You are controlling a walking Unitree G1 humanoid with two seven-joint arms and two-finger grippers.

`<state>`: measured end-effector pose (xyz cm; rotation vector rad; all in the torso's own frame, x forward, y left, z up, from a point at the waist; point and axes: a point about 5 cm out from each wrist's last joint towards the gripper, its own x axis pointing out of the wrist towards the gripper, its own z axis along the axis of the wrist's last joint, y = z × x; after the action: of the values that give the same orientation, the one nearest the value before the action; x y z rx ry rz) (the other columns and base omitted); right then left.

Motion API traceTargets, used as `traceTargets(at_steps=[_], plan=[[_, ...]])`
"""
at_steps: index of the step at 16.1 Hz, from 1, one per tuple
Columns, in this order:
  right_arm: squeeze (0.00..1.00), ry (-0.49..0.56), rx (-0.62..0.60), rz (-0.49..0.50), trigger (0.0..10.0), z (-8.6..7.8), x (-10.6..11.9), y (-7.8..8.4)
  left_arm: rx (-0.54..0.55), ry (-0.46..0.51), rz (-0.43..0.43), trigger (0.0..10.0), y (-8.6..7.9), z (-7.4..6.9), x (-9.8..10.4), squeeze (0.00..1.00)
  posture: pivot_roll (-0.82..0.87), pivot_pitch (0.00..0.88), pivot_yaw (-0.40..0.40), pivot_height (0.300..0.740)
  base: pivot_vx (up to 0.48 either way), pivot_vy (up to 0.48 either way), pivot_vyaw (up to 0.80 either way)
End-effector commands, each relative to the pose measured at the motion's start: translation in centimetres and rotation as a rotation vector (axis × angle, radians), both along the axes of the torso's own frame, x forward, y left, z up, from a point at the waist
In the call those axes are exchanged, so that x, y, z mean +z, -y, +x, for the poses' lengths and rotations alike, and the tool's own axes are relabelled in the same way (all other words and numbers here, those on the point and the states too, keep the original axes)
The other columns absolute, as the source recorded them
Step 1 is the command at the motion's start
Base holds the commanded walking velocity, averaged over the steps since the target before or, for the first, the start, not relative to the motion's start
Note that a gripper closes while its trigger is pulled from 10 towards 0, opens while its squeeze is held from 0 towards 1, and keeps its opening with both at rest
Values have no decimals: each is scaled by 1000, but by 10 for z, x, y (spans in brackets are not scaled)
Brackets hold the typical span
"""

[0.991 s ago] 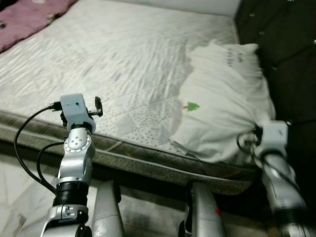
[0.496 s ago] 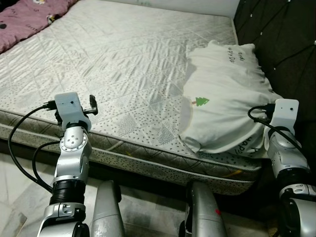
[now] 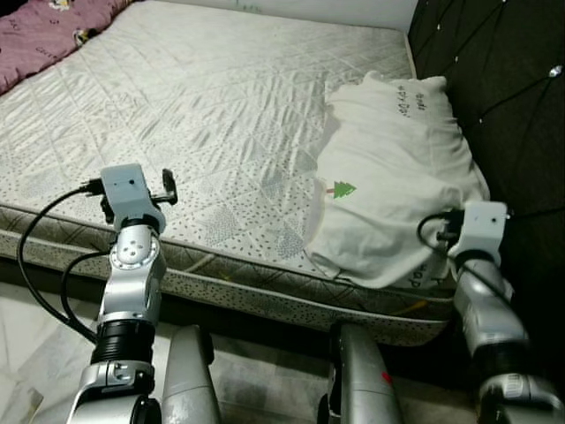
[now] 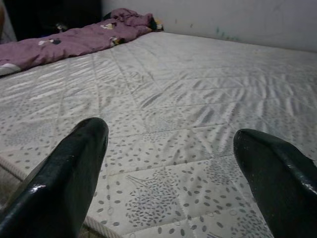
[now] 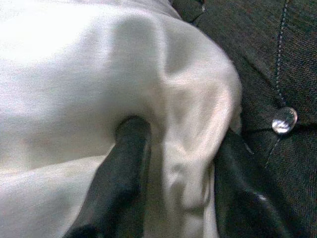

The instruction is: Clean up the room

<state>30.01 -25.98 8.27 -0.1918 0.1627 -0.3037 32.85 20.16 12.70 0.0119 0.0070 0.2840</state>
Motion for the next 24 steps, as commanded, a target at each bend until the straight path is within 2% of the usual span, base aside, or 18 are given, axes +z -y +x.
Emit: traceTargets(at_steps=[1, 3, 5, 6, 8, 9, 10, 12, 13, 14, 16, 17, 19, 21, 22, 23, 24], plan=[[1000, 46, 19, -15, 10000, 0, 11, -8, 10, 8, 6, 10000, 2, -3, 0, 0, 40, 0, -51, 553, 0, 0, 0], [1000, 80, 32, -26, 10000, -2, 18, -12, 15, 11, 4, 10000, 2, -6, -1, 0, 37, 0, -51, 553, 0, 0, 0], [1000, 208, 98, -144, 10000, -2, 50, -26, 26, 20, 1, 10000, 2, -15, -2, 0, 33, 0, -51, 553, 0, 0, 0], [1000, 262, 119, -160, 10000, -1, 66, -34, 28, 21, 9, 10000, 4, -18, -2, 0, 36, 0, -52, 553, 0, 0, 0], [1000, 336, 187, -153, 10000, 5, 85, -55, 27, 22, 13, 10000, 6, -24, 0, 0, 50, 0, -55, 553, 0, 0, 0], [1000, 334, 206, -139, 10000, 9, 85, -61, 27, 22, 12, 10000, 6, -24, 1, 0, 54, 0, -57, 553, 0, 0, 0], [1000, 280, 232, -67, 10000, 24, 76, -74, 28, 21, 13, 10000, 6, -22, 3, 0, 59, 0, -57, 553, 0, 0, 0], [1000, 154, 224, 28, 10000, 47, 63, -81, 40, 19, 11, 10000, 4, -24, 5, 0, 83, 0, -66, 553, 0, 0, 0], [1000, 67, 171, 134, 10000, 60, 53, -79, 46, 21, 10, 10000, 4, -24, 6, 0, 90, 0, -69, 553, 0, 0, 0], [1000, -32, 146, 200, 10000, 64, 39, -77, 48, 19, 8, 10000, 5, -26, 7, 0, 102, 0, -74, 553, 0, 0, 0], [1000, -218, 89, 362, 10000, 58, 5, -78, 48, 8, 8, 10000, 4, -27, 5, 0, 105, 0, -81, 553, 0, 0, 0], [1000, -274, 65, 421, 10000, 52, -7, -79, 51, -6, 7, 10000, 2, -28, 3, 0, 99, 0, -78, 553, 0, 0, 0], [1000, -324, 60, 453, 10000, 48, -17, -80, 52, -33, -8, 10000, 3, -26, -1, 0, 84, 0, -71, 553, 0, 0, 0], [1000, -292, 82, 457, 10000, 49, -14, -82, 27, -34, -7, 10000, 8, -23, 0, 0, 66, 0, -60, 553, 0, 0, 0], [1000, -145, 127, 395, 10000, 57, 7, -82, 11, -25, -5, 10000, 11, -21, 2, 0, 61, 0, -55, 553, 0, 0, 0], [1000, -71, 146, 374, 10000, 59, 17, -83, 9, -20, -5, 10000, 11, -20, 3, 0, 61, 0, -55, 553, 0, 0, 0], [1000, 214, 290, 278, 10000, 57, 64, -98, 10, 27, 5, 10000, 11, -20, 12, 0, 52, 0, -56, 553, 0, 0, 0]])
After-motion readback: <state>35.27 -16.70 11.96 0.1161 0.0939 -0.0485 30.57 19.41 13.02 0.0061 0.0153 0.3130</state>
